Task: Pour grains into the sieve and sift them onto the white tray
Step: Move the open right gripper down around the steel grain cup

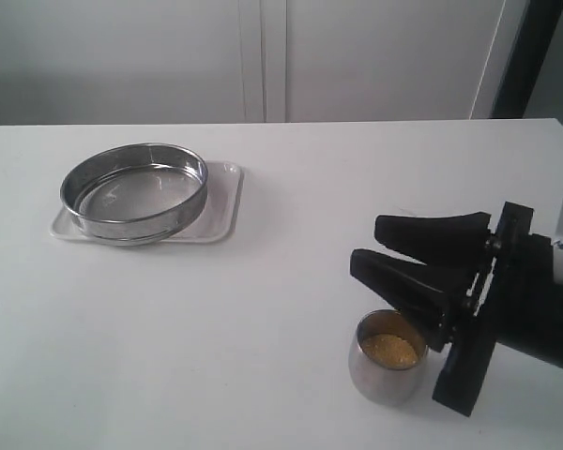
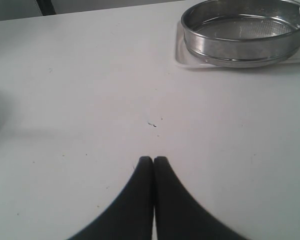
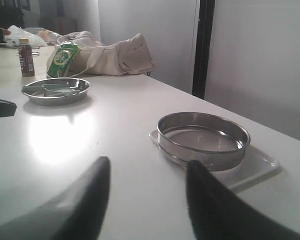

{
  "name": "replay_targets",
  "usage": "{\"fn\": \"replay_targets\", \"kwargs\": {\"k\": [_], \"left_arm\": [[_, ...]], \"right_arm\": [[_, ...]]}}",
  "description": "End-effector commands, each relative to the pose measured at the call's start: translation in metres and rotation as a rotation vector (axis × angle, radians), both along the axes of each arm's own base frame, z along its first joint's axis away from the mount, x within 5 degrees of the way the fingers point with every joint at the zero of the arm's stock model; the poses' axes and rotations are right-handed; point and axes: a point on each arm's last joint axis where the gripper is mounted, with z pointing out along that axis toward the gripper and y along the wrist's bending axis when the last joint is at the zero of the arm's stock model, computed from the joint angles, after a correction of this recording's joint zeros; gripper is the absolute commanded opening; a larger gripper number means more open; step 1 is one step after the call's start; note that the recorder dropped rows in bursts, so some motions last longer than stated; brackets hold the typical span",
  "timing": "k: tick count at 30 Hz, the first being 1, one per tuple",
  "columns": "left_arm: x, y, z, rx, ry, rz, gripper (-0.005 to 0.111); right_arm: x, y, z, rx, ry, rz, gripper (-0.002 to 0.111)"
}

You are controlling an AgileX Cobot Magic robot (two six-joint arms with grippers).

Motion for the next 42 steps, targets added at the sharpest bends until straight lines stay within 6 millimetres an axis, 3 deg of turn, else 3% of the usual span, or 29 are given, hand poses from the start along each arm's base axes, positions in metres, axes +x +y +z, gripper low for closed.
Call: {"fn": "replay_targets", "kwargs": {"k": [1,8,15,19,27,42], "left_arm": [[0.0,0.0,0.001,0.0,-0.008,-0.005,0.0],[0.0,0.0,0.001,0.0,-0.008,-0.005,0.0],[0.0,0.0,0.001,0.0,-0.008,-0.005,0.0],[0.0,0.0,0.001,0.0,-0.008,-0.005,0.0],[0.0,0.0,0.001,0.0,-0.008,-0.005,0.0],[0.0,0.0,0.001,0.0,-0.008,-0.005,0.0]], "right_arm": [[0.005,-0.003,0.002,0.021,0.004,-0.059,0.08],[0.012,-0.008,-0.007,-0.087,0.029,-0.153,0.084],[0.013,-0.007,-0.008,-0.092,0.004,-0.139,0.084],[0.027,-0.004,-0.031,-0.099,0.118,-0.156,0.084],[0.04,-0.001,-0.061,-0.145,0.168,-0.141,0.084],[0.049,-0.002,-0.095,-0.188,0.29,-0.173,0.084]]}}
